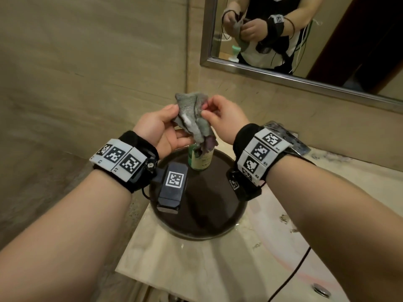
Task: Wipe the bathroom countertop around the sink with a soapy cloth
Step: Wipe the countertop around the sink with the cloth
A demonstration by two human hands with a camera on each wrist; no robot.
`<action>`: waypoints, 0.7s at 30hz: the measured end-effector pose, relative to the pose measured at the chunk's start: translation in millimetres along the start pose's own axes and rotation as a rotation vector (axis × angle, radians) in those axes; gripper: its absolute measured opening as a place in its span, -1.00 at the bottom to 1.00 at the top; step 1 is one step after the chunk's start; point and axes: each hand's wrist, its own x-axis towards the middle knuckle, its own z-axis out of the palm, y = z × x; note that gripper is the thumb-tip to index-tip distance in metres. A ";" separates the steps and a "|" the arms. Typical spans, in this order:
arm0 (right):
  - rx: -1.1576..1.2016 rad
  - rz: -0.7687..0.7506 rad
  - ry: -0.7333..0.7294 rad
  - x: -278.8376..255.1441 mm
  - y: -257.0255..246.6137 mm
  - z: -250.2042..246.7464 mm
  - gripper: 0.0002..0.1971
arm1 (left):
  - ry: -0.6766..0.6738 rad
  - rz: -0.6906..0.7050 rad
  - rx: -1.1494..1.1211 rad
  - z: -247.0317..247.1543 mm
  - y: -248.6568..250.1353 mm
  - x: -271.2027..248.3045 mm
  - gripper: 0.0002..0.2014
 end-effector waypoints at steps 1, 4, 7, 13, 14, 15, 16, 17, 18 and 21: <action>-0.068 -0.008 -0.047 -2.3 2.7 -0.7 -0.89 | 0.007 0.008 0.006 -0.4 0.2 0.9 -0.69; -0.205 -0.065 -0.203 -10.9 6.0 -4.3 -0.82 | 0.028 0.013 0.049 0.1 -3.2 1.9 -0.69; -0.114 -0.114 -0.198 -13.3 -0.3 -7.4 -0.88 | 0.012 0.007 0.092 5.1 -9.5 2.2 -0.67; 0.055 0.072 0.062 -3.0 1.3 -15.9 -0.89 | -0.006 -0.005 0.113 12.5 -5.7 -0.1 -0.70; 0.005 0.076 0.059 -4.0 3.0 -18.0 -0.86 | -0.016 -0.002 0.090 12.7 -4.4 -0.1 -0.70; -0.035 0.064 0.030 -6.0 5.0 -19.1 -0.87 | -0.024 0.007 0.067 13.0 -2.9 -0.1 -0.69; -0.055 0.046 -0.018 -10.1 5.9 -19.1 -0.91 | -0.028 0.017 0.052 13.6 -2.0 0.1 -0.69; -0.063 0.024 -0.070 -15.3 5.8 -18.9 -0.96 | -0.028 0.024 0.049 14.2 -1.6 0.4 -0.68; -0.071 0.010 -0.119 -19.9 5.1 -18.5 -0.94 | -0.026 0.025 0.060 14.6 -2.2 1.1 -0.67; -0.026 -0.033 -0.173 -26.2 2.2 -19.0 -0.94 | -0.014 0.002 0.130 16.2 -8.8 1.9 -0.66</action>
